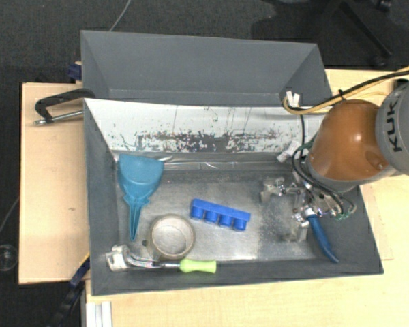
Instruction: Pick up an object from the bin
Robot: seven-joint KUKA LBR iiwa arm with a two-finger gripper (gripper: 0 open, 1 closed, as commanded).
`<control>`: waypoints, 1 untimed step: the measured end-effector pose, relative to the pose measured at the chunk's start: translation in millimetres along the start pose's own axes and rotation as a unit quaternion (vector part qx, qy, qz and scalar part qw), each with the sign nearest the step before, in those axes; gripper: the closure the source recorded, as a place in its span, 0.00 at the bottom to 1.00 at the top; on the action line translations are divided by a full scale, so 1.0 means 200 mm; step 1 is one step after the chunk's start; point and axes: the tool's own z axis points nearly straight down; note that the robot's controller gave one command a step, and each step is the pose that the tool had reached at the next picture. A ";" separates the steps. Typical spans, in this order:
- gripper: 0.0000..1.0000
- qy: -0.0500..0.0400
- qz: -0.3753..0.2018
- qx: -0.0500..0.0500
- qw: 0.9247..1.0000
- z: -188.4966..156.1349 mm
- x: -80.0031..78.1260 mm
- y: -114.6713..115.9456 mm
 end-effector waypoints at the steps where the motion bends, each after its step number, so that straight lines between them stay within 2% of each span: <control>1: 0.00 0.001 0.099 0.001 0.995 0.00 -0.02 0.07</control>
Offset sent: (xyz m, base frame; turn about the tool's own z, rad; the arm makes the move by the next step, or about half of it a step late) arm -0.0059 0.1096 0.0275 -0.3480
